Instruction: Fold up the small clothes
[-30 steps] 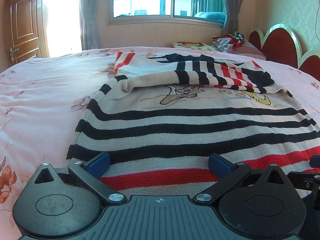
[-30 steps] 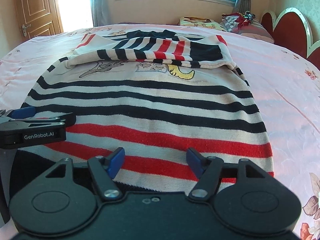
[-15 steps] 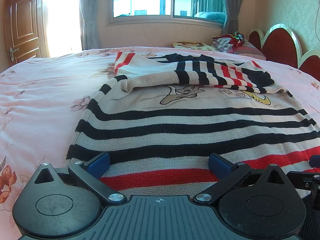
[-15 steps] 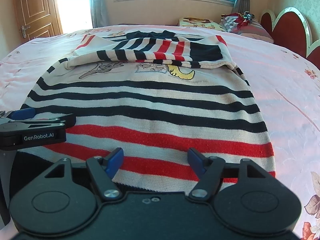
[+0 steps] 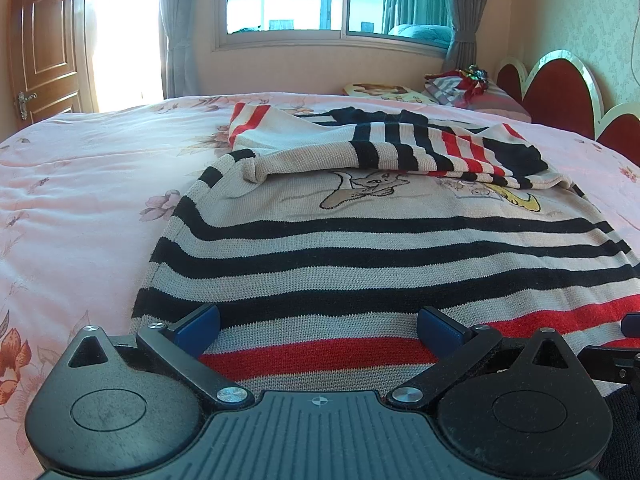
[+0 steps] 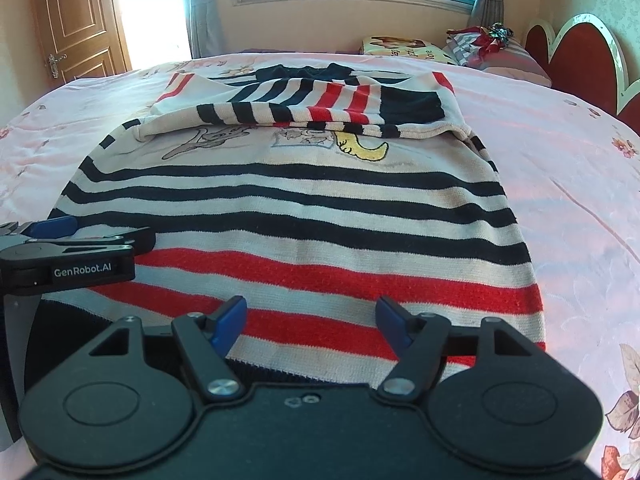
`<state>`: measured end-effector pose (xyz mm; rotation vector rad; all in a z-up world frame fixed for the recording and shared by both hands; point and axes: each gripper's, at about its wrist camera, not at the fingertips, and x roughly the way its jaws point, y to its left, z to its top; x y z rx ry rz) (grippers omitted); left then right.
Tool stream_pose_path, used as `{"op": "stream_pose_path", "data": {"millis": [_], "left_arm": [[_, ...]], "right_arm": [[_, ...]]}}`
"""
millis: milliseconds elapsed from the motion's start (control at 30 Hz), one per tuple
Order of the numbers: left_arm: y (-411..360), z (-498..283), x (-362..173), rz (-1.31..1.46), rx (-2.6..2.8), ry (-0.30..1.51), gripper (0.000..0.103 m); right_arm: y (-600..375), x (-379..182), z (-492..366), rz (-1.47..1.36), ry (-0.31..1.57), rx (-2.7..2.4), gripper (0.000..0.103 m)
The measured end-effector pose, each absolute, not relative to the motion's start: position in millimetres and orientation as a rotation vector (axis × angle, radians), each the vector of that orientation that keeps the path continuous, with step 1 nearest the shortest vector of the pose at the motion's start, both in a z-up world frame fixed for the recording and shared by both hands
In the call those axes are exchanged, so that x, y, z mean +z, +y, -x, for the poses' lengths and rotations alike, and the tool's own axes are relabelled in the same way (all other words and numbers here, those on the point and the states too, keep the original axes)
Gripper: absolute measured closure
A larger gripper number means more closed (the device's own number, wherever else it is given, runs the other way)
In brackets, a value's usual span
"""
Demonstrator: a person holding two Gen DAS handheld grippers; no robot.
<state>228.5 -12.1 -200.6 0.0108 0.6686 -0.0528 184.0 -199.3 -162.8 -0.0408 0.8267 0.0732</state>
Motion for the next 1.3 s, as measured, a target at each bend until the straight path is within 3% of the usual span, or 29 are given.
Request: {"op": "stream_pose_path", "data": {"millis": [567, 767, 933, 1100, 1300], "left_arm": [[5.2, -210.3, -171.8, 0.079, -0.045, 0.815, 0.000], [9.4, -180.2, -165.9, -0.024, -0.089, 0.935, 0.000], [26.2, -149.1, -164.2, -0.072, -0.053, 0.934, 0.000], [47.4, -140.7, -177.3, 0.024, -0.048, 1.019, 0.000], [52.7, -135.6, -182.1, 0.144, -0.071, 0.977, 0.002]], "right_arm": [[-202.5, -156.1, -174.7, 0.056, 0.829, 0.122, 0.031], [-211.5, -150.3, -156.5, 0.077, 0.852, 0.119, 0.031], [-220.9, -147.4, -139.5, 0.101, 0.862, 0.093, 0.029], [-234.6, -145.1, -122.8, 0.101, 0.861, 0.038, 0.029], [-260.7, -146.5, -111.3, 0.087, 0.886, -0.065, 0.029]]}}
